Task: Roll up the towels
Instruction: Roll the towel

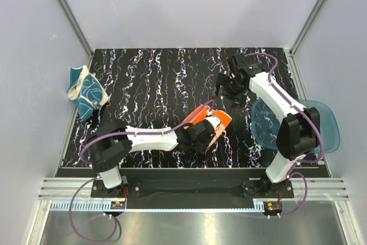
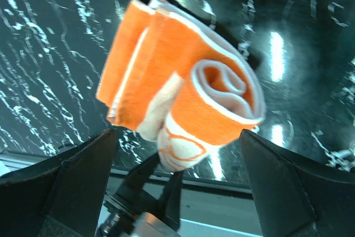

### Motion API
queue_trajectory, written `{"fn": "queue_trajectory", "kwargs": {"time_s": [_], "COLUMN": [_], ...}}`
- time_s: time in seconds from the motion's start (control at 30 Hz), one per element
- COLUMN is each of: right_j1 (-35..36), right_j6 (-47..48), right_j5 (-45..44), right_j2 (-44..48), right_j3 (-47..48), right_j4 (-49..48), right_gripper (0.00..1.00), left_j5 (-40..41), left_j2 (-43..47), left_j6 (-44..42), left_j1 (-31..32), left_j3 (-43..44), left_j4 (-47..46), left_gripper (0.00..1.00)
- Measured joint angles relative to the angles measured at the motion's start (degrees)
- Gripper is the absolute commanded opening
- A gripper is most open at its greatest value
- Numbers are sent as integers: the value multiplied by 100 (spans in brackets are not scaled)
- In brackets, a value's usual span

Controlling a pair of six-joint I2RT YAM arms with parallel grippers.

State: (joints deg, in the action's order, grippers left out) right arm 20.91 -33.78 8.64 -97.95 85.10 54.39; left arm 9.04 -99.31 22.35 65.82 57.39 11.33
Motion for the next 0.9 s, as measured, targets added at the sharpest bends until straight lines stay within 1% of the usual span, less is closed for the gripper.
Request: {"fn": "queue_trajectory", "kwargs": {"time_s": [0.17,0.27,0.4,0.5,0.6,0.67,0.77,0.9], "right_j1": [-229,-354,-393,-393,-393,-391,-352,-184], "right_j6": [61,52,22,-26,-109,-181,-361,-568], "right_j5": [-195,-361,-431,-85,573,909,1353,1497], "right_j2": [173,557,1491,2275,3051,3357,3617,3663], "right_j3": [0,-52,-442,-1047,-2009,-2579,-3617,-4393], "right_j4": [269,291,127,-256,-914,-1215,-1816,-2212], "right_gripper": [100,100,100,100,100,100,100,100], "left_j5": [-337,-946,-2022,-2802,-3600,-4157,-4942,-5799], "left_j2": [68,144,181,153,-31,-223,-498,-866], "left_j6": [-2,15,61,109,197,308,573,1019], "left_j1": [-94,-339,-887,-1270,-1624,-1843,-2194,-2608], "left_j3": [0,0,0,0,2,24,44,44], "left_j4": [127,216,282,313,256,173,-28,-337], "left_gripper": [5,5,6,7,7,7,7,8]}}
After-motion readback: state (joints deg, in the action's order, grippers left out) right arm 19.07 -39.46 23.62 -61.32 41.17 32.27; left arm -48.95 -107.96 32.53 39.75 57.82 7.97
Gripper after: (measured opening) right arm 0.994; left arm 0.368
